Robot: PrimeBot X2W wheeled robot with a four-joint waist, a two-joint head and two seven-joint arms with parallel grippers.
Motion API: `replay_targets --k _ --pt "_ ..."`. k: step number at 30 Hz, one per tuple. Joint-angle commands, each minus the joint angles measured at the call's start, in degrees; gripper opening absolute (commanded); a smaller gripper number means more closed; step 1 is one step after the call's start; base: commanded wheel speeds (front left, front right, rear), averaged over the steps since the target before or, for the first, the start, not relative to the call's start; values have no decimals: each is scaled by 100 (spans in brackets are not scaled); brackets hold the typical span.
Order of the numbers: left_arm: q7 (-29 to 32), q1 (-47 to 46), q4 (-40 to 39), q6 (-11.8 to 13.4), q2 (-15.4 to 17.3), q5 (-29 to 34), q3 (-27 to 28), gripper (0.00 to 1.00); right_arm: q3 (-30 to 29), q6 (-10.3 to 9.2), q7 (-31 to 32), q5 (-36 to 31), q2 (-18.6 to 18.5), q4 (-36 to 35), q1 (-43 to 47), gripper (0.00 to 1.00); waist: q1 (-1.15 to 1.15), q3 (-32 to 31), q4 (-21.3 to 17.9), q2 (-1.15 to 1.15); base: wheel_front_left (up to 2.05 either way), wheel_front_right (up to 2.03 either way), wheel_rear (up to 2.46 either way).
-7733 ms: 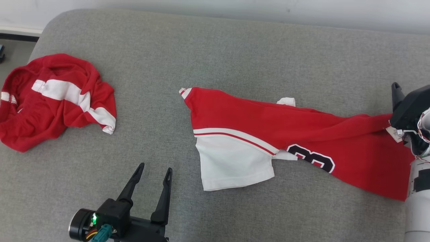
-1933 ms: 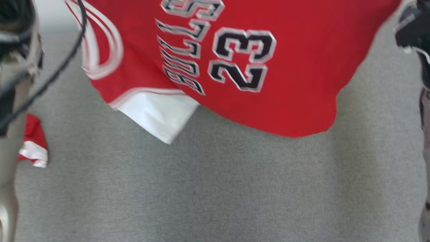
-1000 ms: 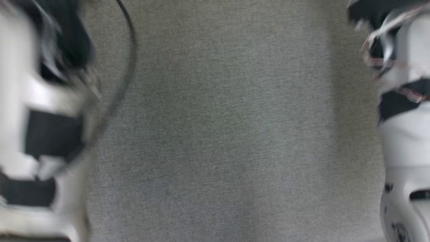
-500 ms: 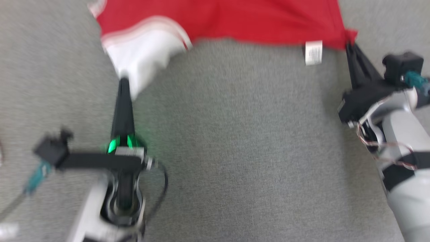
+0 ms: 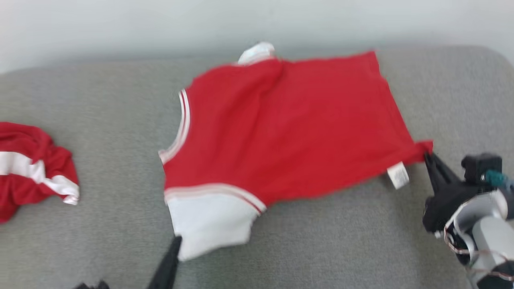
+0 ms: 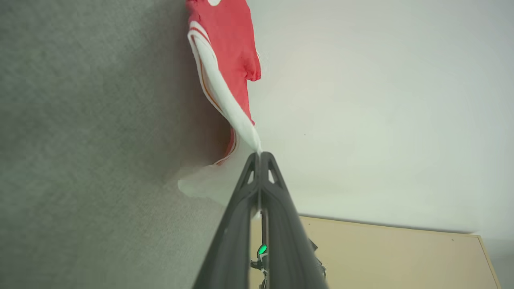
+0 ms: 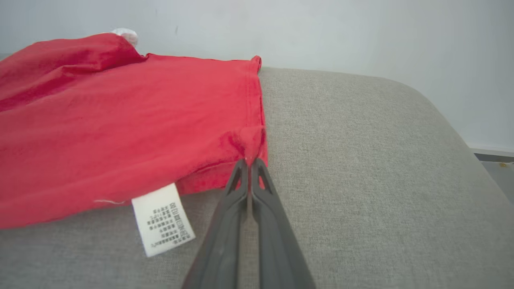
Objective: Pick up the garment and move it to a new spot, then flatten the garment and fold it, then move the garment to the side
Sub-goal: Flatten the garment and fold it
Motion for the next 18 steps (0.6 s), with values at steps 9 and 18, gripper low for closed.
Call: replay_targets --k 9,18 --pt "260 780 -175 213 251 132 -318 0 -484 4 826 11 44 -808 1333 0 2 -747 557 2 0 0 0" --pt "255 795 -175 284 259 50 -231 0 -1473 4 2361 -76 355 -2541 2768 0 2 -834 422 2 0 0 0"
